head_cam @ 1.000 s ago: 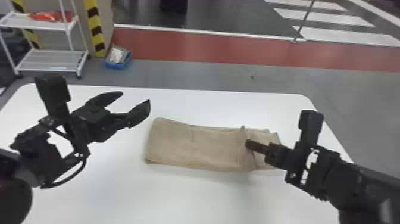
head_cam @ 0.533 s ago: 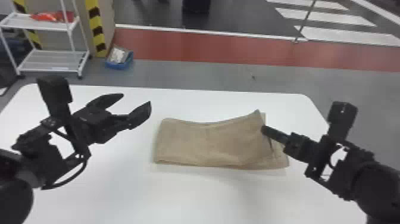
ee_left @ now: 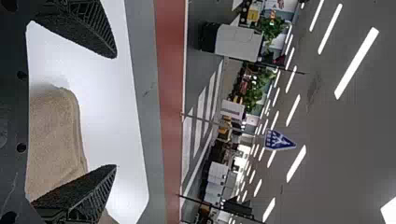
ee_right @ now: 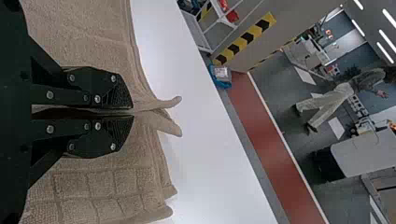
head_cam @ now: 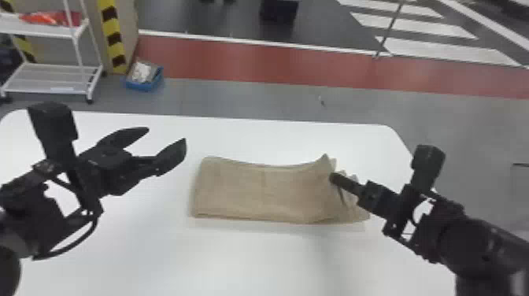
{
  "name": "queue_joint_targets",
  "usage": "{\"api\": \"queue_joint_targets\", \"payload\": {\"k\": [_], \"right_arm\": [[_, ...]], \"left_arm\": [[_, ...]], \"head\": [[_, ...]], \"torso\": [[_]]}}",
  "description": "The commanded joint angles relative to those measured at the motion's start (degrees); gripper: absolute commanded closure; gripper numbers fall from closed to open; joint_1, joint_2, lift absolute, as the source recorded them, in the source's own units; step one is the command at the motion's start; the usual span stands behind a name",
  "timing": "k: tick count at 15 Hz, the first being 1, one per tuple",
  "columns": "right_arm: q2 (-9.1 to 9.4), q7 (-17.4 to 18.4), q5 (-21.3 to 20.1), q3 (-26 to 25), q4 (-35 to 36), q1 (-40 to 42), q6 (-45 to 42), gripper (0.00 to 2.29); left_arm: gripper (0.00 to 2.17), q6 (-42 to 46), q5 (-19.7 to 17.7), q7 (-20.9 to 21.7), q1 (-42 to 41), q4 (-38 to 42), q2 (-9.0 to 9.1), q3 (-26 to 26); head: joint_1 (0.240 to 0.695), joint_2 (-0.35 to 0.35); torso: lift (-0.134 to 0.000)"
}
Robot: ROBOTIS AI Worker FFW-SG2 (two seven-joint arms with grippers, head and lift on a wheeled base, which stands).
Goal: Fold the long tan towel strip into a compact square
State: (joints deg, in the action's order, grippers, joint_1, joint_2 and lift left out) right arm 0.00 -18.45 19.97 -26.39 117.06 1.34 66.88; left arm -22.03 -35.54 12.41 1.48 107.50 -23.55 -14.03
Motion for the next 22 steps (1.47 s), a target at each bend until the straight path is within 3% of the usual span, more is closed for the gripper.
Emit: {"api": "queue_joint_targets", "payload": {"k": [1, 4, 7, 10, 13, 14, 16, 17, 20, 22], "right_arm": [[0.05, 0.0, 4.2, -3.23, 5.28, 1.12, 2.34, 1.05], [-0.09, 0.0, 6.13, -8.41, 6.69, 0.77, 2.87, 1.05], [-3.34, -0.71, 6.22, -10.7, -3.15, -1.17, 1.28, 1.05], [-5.27, -1.59, 4.82, -9.99, -10.1, -3.36, -1.88, 1.05], [-7.74, -2.2, 0.16, -6.13, -17.57, -5.91, -7.15, 1.05], [-7.82, -1.85, -2.22, -4.98, -18.18, -6.44, -7.15, 0.9], [-7.21, -1.06, -3.71, -4.28, -16.78, -5.12, -7.15, 0.11], [-6.86, -0.44, -3.71, -4.98, -14.76, -3.54, -7.51, 0.0], [-6.33, 0.0, -2.57, -9.03, -10.62, -0.02, -8.56, 0.03], [-7.03, -0.62, 0.69, -11.75, -10.62, 0.33, -8.03, 0.05]], "left_arm": [[0.04, -0.26, 0.12, -0.11, -0.08, 0.25, -0.09, 0.23], [0.04, -0.43, 0.2, -0.02, -0.16, 0.25, -0.18, 0.41], [0.04, -0.43, 0.29, -0.02, -0.34, 0.25, -0.18, 0.23], [0.04, -0.61, 0.82, -0.02, -1.4, 0.43, -0.18, 0.5], [0.04, -0.78, 1.0, -0.02, -1.83, 0.78, -0.27, 0.58], [0.04, -0.78, 1.0, -0.02, -2.01, 0.95, -0.27, 0.76], [0.04, -0.78, 1.0, -0.2, -2.1, 1.22, -0.44, 0.94], [0.04, -0.78, 0.91, -0.2, -2.1, 1.39, -0.53, 0.94], [0.04, -0.78, 0.64, -0.11, -2.19, 1.83, -1.41, 1.29], [0.04, -0.78, 0.64, -0.02, -2.01, 1.74, -1.67, 1.2]], "head": [[0.695, -0.211], [0.695, -0.223], [0.695, -0.254], [0.695, -0.292], [0.695, -0.305], [0.695, -0.307], [0.695, -0.308], [0.695, -0.308], [0.695, -0.318], [0.695, -0.335]], "torso": [[-0.124], [-0.124], [-0.124], [-0.124], [-0.124], [-0.124], [-0.124], [-0.124], [-0.124], [-0.124]]}}
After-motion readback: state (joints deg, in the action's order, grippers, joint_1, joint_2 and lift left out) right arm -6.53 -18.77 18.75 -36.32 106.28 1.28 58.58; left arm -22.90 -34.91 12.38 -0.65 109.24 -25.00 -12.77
